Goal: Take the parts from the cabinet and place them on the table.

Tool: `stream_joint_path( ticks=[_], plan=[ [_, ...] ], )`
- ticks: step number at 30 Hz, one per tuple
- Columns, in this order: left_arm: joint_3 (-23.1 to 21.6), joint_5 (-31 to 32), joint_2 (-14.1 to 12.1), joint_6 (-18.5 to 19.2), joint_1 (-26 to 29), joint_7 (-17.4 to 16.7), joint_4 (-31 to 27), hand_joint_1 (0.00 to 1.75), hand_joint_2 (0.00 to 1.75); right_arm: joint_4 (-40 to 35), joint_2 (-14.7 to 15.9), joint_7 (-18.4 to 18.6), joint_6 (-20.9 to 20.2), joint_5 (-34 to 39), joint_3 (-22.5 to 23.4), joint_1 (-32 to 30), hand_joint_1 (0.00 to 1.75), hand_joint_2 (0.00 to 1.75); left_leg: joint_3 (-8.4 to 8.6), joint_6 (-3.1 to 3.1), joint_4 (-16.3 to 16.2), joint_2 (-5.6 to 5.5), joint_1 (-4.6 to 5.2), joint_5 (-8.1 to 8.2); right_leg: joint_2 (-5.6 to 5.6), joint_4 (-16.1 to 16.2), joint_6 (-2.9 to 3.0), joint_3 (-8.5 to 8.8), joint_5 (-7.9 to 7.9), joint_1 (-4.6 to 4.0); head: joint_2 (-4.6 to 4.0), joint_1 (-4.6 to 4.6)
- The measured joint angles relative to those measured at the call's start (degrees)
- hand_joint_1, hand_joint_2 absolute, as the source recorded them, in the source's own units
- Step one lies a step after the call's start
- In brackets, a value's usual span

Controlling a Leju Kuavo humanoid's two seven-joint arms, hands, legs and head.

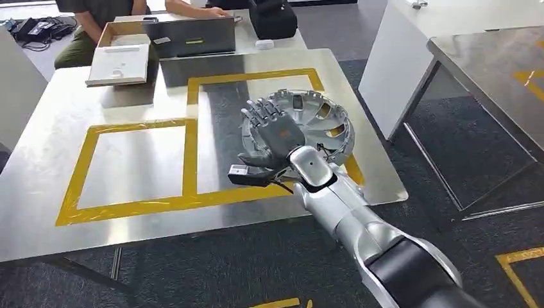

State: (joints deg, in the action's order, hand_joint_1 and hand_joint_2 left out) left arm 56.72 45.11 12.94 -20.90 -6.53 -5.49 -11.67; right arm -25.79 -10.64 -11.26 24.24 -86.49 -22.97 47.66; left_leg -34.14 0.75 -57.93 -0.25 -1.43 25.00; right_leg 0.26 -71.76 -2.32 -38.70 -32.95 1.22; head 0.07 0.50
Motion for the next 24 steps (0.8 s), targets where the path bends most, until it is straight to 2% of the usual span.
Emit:
stream_joint_path(
  ticks=[2, 3, 4, 6, 7, 8, 9, 10, 12, 13, 14, 15, 17, 18, 19, 20, 22, 23, 24],
  plan=[
    [0.0, 0.0, 0.0, 0.0, 0.1, -0.2, 0.0, 0.0, 0.0, -1.0, 0.0, -0.4, 0.1, -0.3, -0.8, -0.4, 0.0, 0.0, -0.02, -0.77, -0.6, 0.01, -0.38, 0.39, -0.13, 9.7, -0.32, 4.38, 5.39, 0.41, 0.0, 0.0],
    [0.0, 0.0, -0.2, 0.0, 0.1, -0.2, 0.0, 0.0, 0.0, -1.8, 0.0, -0.3, 0.2, -0.2, -1.3, -0.9, 0.0, 0.0, -0.28, -1.37, -0.9, -0.04, -0.29, 0.59, -0.07, 12.9, -0.37, 6.12, 5.02, 0.39, 0.0, 0.0],
    [0.0, 0.2, -0.2, 0.0, 0.0, -0.2, 0.0, 0.0, 0.0, -2.5, -0.2, -0.3, 0.0, -0.1, -1.8, -1.6, 0.0, 0.0, -0.37, -1.94, -1.0, -0.13, -0.29, 0.49, 0.53, 12.2, 0.46, 5.65, 6.01, -0.12, 0.0, -0.09],
    [0.0, 0.2, -0.4, 0.0, 0.0, -0.1, 0.0, 0.0, 0.0, -4.2, -0.5, -0.1, -0.2, 0.0, -2.8, -2.9, 0.0, 0.0, -0.48, -2.91, -0.9, -0.18, -0.28, 0.14, 0.63, 12.2, 1.36, 5.19, 5.57, -0.32, 0.0, -0.04],
    [0.0, 0.2, -0.4, 0.0, 0.0, -0.1, 0.0, 0.0, 0.0, -4.9, -0.7, 0.0, -0.4, 0.0, -3.2, -3.3, 0.0, 0.0, -0.5, -3.39, -0.7, -0.09, -0.34, -0.04, 0.65, 12.3, 1.83, 5.0, 5.77, -0.32, 0.0, 0.02],
    [0.0, 0.2, -0.5, 0.0, 0.0, -0.1, 0.0, 0.0, 0.0, -5.5, -0.9, 0.1, -0.7, 0.0, -3.6, -3.5, 0.0, 0.0, -0.67, -3.83, -0.9, -0.04, -0.56, 0.25, 0.57, 12.8, 2.57, 4.88, 6.25, 0.08, 0.0, 0.02],
    [0.0, 0.2, -0.7, 0.0, 0.0, -0.1, 0.0, 0.0, 0.0, -6.0, -1.1, 0.4, -0.9, 0.0, -4.0, -3.5, 0.0, 0.0, -1.3, -3.86, -2.4, 0.06, -0.55, 2.08, 0.51, 12.9, 3.08, 4.73, 6.58, 0.02, 0.0, -0.07],
    [0.0, 0.2, -0.7, 0.0, 0.0, -0.1, 0.0, 0.0, 0.0, -6.3, -1.3, 0.6, -1.0, 0.0, -4.2, -3.5, 0.0, 0.0, -2.41, -3.87, -5.5, 0.03, -0.52, 4.75, 0.42, 12.9, 3.45, 4.42, 6.82, -0.01, 0.0, -0.11],
    [0.0, 0.2, -0.7, 0.0, -0.1, -0.1, 0.0, 0.0, 0.0, -6.7, -1.4, 0.7, -1.3, 0.1, -4.6, -3.7, 0.0, 0.0, -5.55, -4.02, -14.2, 0.02, -0.4, 9.59, 0.27, 12.8, 3.93, 3.57, 7.4, -0.31, 0.0, -0.28],
    [0.0, 0.2, -0.7, 0.0, -0.1, -0.1, 0.0, 0.0, 0.0, -6.8, -1.4, 0.8, -1.5, 0.1, -4.8, -3.8, 0.0, 0.0, -6.49, -4.03, -17.5, 0.03, -0.36, 10.82, 0.23, 12.8, 4.03, 3.03, 7.76, -0.52, 0.02, -0.28],
    [0.0, 0.2, -0.8, 0.0, -0.1, -0.1, 0.0, 0.0, 0.0, -7.0, -1.4, 0.8, -1.8, 0.1, -5.0, -4.0, 0.0, 0.0, -5.96, -3.93, -17.8, 0.02, -0.32, 10.51, 0.23, 12.7, 4.03, 2.5, 8.16, -0.68, 0.0, -0.28],
    [0.0, 0.2, -0.8, 0.0, -0.1, -0.1, 0.0, 0.0, 0.0, -7.3, -1.4, 0.9, -2.0, 0.1, -5.1, -4.1, 0.0, 0.0, -4.19, -3.74, -15.5, 0.03, -0.25, 9.14, 0.24, 12.7, 3.97, 1.97, 8.55, -0.74, 0.0, -0.31],
    [0.0, 0.2, -0.8, -0.1, -0.3, -0.1, -0.1, 0.0, 0.0, -7.7, -1.5, 1.0, -2.1, 0.1, -5.2, -4.1, 0.0, 0.0, 1.88, -3.25, -6.2, 0.04, -0.09, 5.6, 0.27, 12.5, 3.64, 1.1, 9.18, -0.75, 0.0, -0.31],
    [0.0, 0.2, -0.9, -0.1, -0.5, -0.1, -0.1, 0.0, 0.0, -8.1, -1.5, 1.1, -2.1, 0.1, -5.2, -4.0, 0.0, 0.0, 4.74, -2.95, -1.3, 0.06, -0.01, 6.16, 0.25, 12.3, 3.35, 0.93, 9.52, -0.75, 0.0, -0.31],
    [0.0, 0.2, -0.8, -0.1, -0.6, -0.1, -0.1, 0.0, 0.0, -8.3, -1.6, 1.1, -2.3, 0.2, -5.3, -4.0, 0.0, 0.0, 5.0, -2.83, -1.7, -0.04, 0.46, 5.41, 0.25, 12.4, 2.93, 0.79, 9.88, -0.93, 0.02, -0.22],
    [0.0, 0.2, -0.8, -0.1, -0.5, -0.1, 0.0, 0.0, 0.0, -8.3, -1.8, 1.2, -2.6, 0.2, -5.4, -4.0, 0.0, 0.0, 4.52, -2.55, -1.6, -0.13, 0.58, 5.05, 0.2, 12.4, 2.55, 0.85, 10.17, -0.9, 0.0, -0.13],
    [0.0, 0.2, -0.7, -0.1, -0.5, -0.1, 0.0, 0.0, 0.0, -8.4, -2.0, 1.3, -3.2, 0.3, -5.6, -4.0, 0.0, 0.0, 3.78, -1.7, -1.5, -0.16, 0.73, 4.87, 0.25, 12.9, 1.75, 0.82, 11.1, -0.8, 0.02, 0.0],
    [0.0, 0.3, -0.6, -0.1, -0.4, -0.1, 0.0, 0.0, 0.0, -8.4, -2.0, 1.3, -3.2, 0.5, -5.7, -4.1, 0.0, 0.0, 3.44, -1.04, -1.1, -0.05, 0.31, 4.06, 0.3, 13.0, 1.33, 0.45, 11.5, -0.94, 0.0, -0.04],
    [0.0, 0.3, -0.6, -0.1, -0.5, -0.1, 0.0, 0.0, 0.0, -8.4, -2.0, 1.3, -3.2, 0.7, -5.7, -4.0, 0.0, 0.0, 3.17, -0.67, -1.0, 0.21, 0.22, 3.42, 0.24, 12.2, 1.15, -0.11, 10.02, -0.68, 0.0, -0.02]
  ],
)
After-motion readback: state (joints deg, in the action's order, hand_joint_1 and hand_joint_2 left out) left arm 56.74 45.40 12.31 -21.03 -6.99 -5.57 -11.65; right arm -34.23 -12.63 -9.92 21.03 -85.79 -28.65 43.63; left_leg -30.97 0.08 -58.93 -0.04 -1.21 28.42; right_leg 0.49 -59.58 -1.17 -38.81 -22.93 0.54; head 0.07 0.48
